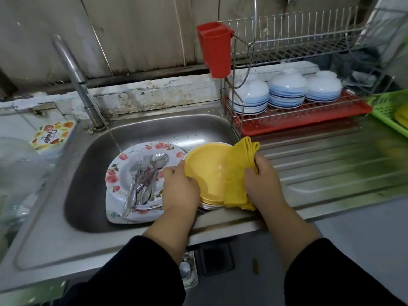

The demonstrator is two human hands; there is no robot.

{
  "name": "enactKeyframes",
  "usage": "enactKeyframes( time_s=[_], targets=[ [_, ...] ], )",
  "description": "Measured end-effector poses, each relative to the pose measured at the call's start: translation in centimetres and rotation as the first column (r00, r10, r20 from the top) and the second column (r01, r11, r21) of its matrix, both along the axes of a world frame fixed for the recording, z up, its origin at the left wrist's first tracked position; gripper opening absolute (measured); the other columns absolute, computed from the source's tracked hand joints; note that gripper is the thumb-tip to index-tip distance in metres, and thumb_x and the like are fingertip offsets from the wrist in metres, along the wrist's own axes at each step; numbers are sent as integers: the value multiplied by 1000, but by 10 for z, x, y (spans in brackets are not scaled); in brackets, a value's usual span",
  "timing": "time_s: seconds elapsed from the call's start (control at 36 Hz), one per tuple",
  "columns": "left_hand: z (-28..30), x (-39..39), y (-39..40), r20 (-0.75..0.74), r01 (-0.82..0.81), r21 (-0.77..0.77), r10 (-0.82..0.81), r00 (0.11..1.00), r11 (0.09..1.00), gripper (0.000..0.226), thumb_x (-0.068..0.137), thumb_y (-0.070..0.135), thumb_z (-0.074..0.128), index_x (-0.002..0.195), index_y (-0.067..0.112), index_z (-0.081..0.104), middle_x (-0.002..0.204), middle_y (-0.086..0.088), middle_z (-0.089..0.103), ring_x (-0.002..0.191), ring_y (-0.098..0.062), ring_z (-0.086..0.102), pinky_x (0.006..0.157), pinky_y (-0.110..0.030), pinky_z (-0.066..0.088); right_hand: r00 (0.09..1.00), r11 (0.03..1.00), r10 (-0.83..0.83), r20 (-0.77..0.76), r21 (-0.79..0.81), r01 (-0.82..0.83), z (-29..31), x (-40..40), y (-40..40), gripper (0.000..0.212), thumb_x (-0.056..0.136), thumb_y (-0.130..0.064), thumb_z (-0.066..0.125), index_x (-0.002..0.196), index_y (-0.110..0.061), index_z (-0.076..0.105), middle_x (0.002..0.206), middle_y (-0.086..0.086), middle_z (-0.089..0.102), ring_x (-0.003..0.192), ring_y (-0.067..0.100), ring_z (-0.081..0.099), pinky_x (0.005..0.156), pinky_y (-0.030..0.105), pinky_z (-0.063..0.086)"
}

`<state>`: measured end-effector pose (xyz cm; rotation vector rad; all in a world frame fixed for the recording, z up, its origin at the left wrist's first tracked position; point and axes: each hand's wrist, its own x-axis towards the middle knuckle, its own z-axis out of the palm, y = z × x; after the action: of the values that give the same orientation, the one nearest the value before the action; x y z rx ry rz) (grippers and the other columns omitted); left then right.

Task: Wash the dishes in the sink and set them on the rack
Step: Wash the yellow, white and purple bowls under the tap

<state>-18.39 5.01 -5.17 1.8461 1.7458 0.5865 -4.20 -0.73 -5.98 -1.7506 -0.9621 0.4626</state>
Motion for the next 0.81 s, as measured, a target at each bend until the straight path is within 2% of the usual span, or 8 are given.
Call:
enactKeyframes(
  time_s=[0.08, 0.19, 0.31, 0.44, 0.58, 0.64, 0.72, 0.81],
  targets=[
    [-1, -1, 1, 5, -4, 15, 4, 1000, 1000, 52, 94, 8, 39, 145, 19, 36, 141, -11, 33, 113, -30, 49, 73, -26, 29, 1000, 1000, 2, 16, -8, -2, -1, 0, 0, 7, 85, -1, 44, 85, -2, 50, 71, 5, 46, 63, 14, 41, 55, 25, 34],
    [-2, -3, 0, 38, -14, 48, 12, 999, 999, 49, 95, 12, 40, 143, 20, 41, 143, -10, 36, 111, -30, 52, 72, -27, 32, 1000, 1000, 21, 5, 21, -21, 2, -1, -1, 21, 86, -1, 44, 91, -18, 54, 74, -5, 52, 67, 4, 47, 52, 6, 34],
    [0, -5, -2, 80, -28, 59, 23, 996, 998, 47, 97, 13, 39, 143, 22, 41, 145, -11, 35, 110, -30, 52, 71, -26, 32, 999, 999, 34, 8, 22, -34, 2, -1, 0, 21, 87, -1, 43, 96, -16, 55, 76, -4, 51, 68, 5, 46, 52, 7, 33],
    [0, -4, -2, 143, -47, 71, 36, 989, 996, 47, 99, 16, 37, 146, 25, 35, 149, -7, 31, 113, -30, 52, 76, -28, 35, 999, 997, 48, 4, 56, -48, 0, 0, 2, 19, 86, 1, 43, 95, -9, 57, 79, 8, 54, 68, 17, 46, 51, 10, 33],
    [-1, -3, -2, 220, -69, 121, 41, 975, 990, 46, 98, 15, 38, 143, 24, 38, 145, -4, 40, 113, -30, 53, 82, -33, 41, 996, 992, 73, -50, 106, -68, 1, -1, 1, 31, 87, 2, 42, 99, -22, 56, 81, -3, 56, 71, 7, 51, 54, 3, 37],
    [-1, -2, -3, 245, -74, 138, 39, 969, 988, 45, 98, 15, 38, 142, 23, 39, 144, -3, 40, 114, -29, 52, 82, -32, 39, 995, 989, 78, -62, 128, -69, 1, -1, 2, 34, 86, 3, 41, 104, -22, 57, 84, -1, 58, 74, 11, 52, 55, 4, 38],
    [0, -2, -2, 258, -89, 147, 49, 965, 985, 45, 98, 16, 38, 143, 19, 38, 146, -4, 39, 118, -27, 49, 85, -33, 40, 993, 988, 77, -91, 142, -64, 2, -1, 3, 38, 87, 4, 41, 115, -17, 57, 83, -12, 56, 74, 1, 51, 57, 1, 36],
    [-2, -2, -1, 241, -75, 152, 37, 970, 986, 43, 98, 16, 39, 141, 16, 41, 145, -6, 39, 120, -27, 48, 83, -31, 39, 992, 987, 86, -97, 141, -72, 2, -1, 2, 35, 88, 4, 41, 112, -16, 58, 79, -14, 54, 70, -2, 49, 56, 1, 35]
  ],
)
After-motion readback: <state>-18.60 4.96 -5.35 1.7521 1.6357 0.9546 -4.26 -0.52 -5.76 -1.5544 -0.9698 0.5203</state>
